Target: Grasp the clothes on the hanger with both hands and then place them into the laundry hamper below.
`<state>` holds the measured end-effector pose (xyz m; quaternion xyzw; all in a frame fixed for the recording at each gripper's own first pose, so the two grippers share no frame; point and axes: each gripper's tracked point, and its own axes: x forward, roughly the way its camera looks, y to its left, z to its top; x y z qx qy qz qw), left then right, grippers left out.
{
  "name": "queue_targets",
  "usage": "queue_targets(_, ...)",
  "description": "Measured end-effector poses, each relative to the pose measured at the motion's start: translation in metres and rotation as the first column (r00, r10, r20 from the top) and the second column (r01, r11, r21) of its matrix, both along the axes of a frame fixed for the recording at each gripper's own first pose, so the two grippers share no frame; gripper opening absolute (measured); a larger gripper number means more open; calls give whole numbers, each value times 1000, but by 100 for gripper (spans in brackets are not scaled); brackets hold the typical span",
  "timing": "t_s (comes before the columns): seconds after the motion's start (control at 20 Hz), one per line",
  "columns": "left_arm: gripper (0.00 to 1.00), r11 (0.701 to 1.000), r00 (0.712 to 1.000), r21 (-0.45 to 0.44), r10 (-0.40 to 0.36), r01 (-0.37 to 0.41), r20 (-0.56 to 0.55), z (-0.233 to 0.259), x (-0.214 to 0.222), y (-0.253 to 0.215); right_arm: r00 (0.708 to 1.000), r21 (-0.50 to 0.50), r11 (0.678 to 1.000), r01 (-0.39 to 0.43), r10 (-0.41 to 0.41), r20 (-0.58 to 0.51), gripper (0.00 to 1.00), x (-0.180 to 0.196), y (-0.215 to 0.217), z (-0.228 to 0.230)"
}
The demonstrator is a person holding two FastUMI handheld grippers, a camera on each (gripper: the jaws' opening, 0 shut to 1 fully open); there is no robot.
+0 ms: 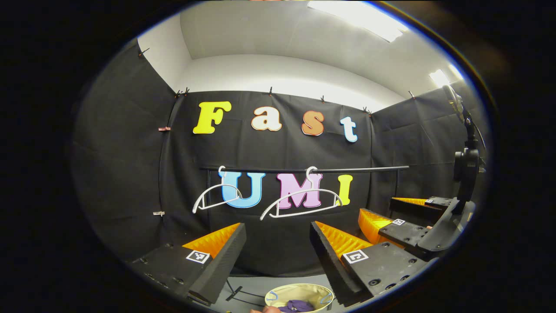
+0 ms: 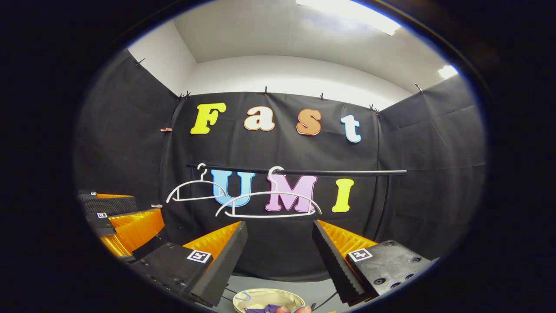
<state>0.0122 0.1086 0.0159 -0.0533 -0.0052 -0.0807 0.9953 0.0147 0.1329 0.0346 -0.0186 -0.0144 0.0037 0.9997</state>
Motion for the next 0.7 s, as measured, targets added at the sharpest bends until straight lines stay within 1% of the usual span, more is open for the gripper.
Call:
queue_targets(0.1, 97, 1000, 1000, -4, 3, -3, -1, -2, -2, 0, 999, -16, 1000, 13, -12, 38, 98, -5, 0, 13)
queue_targets(0.15, 93, 1000, 1000, -7, 1, -1, 1, -1, -1, 0, 998, -24, 1000, 18, -17, 55, 98, -6, -1, 19)
queue_targets(0.2, 95, 1000, 1000, -11, -4, 4, 0, 0, -1, -1, 997, -30, 999, 20, -18, 70, 96, -6, -1, 24)
queue_targets(0.25, 97, 1000, 1000, -16, -10, 10, -5, 0, 0, -3, 997, -36, 999, 23, -20, 74, 98, -7, -1, 27)
queue_targets(0.3, 97, 1000, 1000, -20, -12, 12, -1, 0, -1, -2, 997, -34, 999, 20, -18, 73, 98, -8, 0, 26)
queue_targets(0.35, 95, 1000, 1000, -23, -16, 16, 0, 2, -2, -3, 998, -27, 999, 17, -16, 68, 98, -9, 3, 26)
queue_targets(0.4, 97, 1000, 1000, -23, -19, 19, -2, 0, -2, -3, 998, -25, 1000, 15, -14, 62, 98, -11, 5, 25)
queue_targets(0.45, 95, 1000, 1000, -22, -23, 23, -2, -1, -3, -4, 998, -29, 999, 18, -16, 59, 98, -12, 4, 23)
queue_targets(0.5, 95, 999, 999, -23, -34, 34, -5, -4, -4, -6, 998, -37, 999, 16, -14, 56, 96, -13, 6, 23)
queue_targets(0.55, 95, 999, 999, -24, -42, 42, -13, -7, -5, -8, 998, -44, 999, 22, -19, 56, 96, -15, 5, 23)
queue_targets(0.6, 98, 998, 999, -26, -50, 49, -20, -11, -5, -8, 998, -43, 999, 24, -22, 55, 98, -16, 5, 24)
queue_targets(0.65, 98, 998, 998, -24, -56, 55, -24, -12, -7, -9, 998, -39, 999, 28, -26, 51, 98, -17, 5, 22)
queue_targets(0.7, 95, 998, 998, -21, -59, 59, -23, -13, -8, -9, 999, -36, 999, 28, -27, 46, 98, -19, 6, 21)
